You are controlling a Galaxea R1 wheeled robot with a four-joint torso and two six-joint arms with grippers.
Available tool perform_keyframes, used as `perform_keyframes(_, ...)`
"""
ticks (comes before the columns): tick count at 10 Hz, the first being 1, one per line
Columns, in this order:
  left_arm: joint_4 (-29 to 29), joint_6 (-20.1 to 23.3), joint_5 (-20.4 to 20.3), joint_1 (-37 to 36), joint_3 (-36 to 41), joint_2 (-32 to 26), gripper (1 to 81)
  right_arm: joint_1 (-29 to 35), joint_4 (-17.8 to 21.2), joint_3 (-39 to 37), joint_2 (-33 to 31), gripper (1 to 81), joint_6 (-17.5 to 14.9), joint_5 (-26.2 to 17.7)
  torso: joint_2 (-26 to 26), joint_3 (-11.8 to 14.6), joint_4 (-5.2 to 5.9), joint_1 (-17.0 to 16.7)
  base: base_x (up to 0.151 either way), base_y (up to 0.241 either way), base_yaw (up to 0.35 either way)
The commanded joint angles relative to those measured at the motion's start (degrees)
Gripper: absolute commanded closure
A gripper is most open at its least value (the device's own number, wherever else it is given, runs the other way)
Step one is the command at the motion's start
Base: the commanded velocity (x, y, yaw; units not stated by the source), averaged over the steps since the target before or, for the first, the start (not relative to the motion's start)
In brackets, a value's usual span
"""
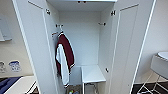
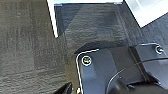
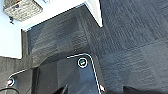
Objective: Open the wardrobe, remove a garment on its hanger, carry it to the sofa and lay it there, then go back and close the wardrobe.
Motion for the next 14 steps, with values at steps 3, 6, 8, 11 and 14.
perform_keyframes(3, -11.7, -0.9, -2.4, -10.7, 0.5, -9.4, 1.0, 11.4, 8.0, -0.9, -8.4, 1.0, 0.3, -1.9, 0.0, 0.0, 0.0, 0.1, 0.0, 0.0, 0.0)
perform_keyframes(6, -24.3, -1.9, -2.3, -16.4, 0.4, -14.6, 1.0, 16.5, 15.7, -0.9, -11.9, 1.0, 0.3, -2.2, 0.0, 0.0, 0.0, 0.1, 0.0, 0.0, 0.0)
perform_keyframes(8, -31.9, -1.9, -2.0, -19.7, 0.3, -17.9, 1.0, 19.7, 20.5, -0.9, -14.0, 1.0, 0.3, -2.7, 0.0, 0.0, 0.0, 0.1, 0.0, 0.0, 0.0)
perform_keyframes(11, -42.2, -1.9, -1.3, -24.5, -1.2, -20.2, 1.0, 24.6, 27.8, -1.0, -16.5, 1.0, 0.3, -3.1, 0.0, 0.0, 0.0, 0.1, 0.0, 0.0, 0.0)
perform_keyframes(14, -49.4, -1.9, 2.1, -29.9, -2.6, -20.1, 1.0, 29.9, 32.7, -0.8, -17.9, 1.0, 0.3, -5.9, 0.0, 0.0, 0.0, 0.1, 0.0, 0.0, 0.0)
